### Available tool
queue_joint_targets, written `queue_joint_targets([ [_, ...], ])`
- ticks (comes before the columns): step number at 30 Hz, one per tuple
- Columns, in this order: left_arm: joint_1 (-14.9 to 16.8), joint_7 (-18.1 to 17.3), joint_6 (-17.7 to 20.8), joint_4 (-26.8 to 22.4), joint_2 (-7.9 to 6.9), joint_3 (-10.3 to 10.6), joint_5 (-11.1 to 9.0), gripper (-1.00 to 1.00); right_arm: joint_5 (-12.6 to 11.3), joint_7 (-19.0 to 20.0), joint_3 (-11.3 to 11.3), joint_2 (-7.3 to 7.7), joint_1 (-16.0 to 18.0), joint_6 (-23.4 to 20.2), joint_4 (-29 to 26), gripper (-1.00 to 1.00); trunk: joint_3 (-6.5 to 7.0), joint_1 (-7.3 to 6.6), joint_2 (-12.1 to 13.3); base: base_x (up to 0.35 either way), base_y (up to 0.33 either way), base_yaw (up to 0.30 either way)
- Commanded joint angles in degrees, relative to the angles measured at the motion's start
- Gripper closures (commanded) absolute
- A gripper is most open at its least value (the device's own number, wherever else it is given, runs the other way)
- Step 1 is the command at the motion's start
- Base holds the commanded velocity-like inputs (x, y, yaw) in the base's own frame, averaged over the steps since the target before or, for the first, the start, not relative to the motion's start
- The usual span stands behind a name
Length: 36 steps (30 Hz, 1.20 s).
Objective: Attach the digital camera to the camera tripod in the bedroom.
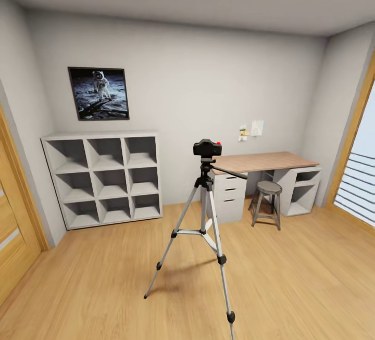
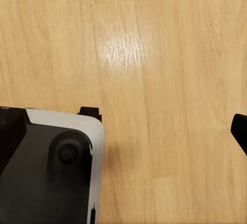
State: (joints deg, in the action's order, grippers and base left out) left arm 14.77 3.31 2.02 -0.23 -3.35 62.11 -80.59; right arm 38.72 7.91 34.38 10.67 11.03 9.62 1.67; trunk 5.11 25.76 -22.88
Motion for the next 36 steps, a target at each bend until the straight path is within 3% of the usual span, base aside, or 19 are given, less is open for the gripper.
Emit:
queue_joint_targets([
  [1,-0.8,0.2,0.1,0.0,-0.03,0.4,-0.4,-1.0,0.2,0.1,0.5,0.05,0.0,0.3,0.2,-1.0,-0.01,0.02,0.0,0.0,0.0,0.0],
  [9,-2.2,0.2,-2.4,0.0,-0.05,0.4,-0.4,-1.0,0.3,0.1,0.5,0.05,0.0,0.3,0.2,-1.0,0.01,0.02,0.0,0.0,0.0,0.0],
  [21,-2.3,0.4,-3.2,0.0,-0.24,0.5,-0.4,-1.0,0.3,0.3,0.5,0.05,0.0,0.0,0.3,-1.0,0.01,0.02,0.0,0.0,0.0,0.0],
  [28,-2.3,0.4,-3.2,-0.4,-0.19,0.6,-0.3,-1.0,0.2,0.5,0.6,0.08,0.0,-3.7,0.3,-1.0,0.01,0.02,0.0,0.0,0.0,0.0],
  [36,-2.3,0.4,-3.2,-0.4,-0.17,0.5,-0.3,-1.0,0.2,0.2,0.5,0.06,0.0,-4.7,0.3,-1.0,0.01,0.02,0.0,0.0,0.0,0.0],
])
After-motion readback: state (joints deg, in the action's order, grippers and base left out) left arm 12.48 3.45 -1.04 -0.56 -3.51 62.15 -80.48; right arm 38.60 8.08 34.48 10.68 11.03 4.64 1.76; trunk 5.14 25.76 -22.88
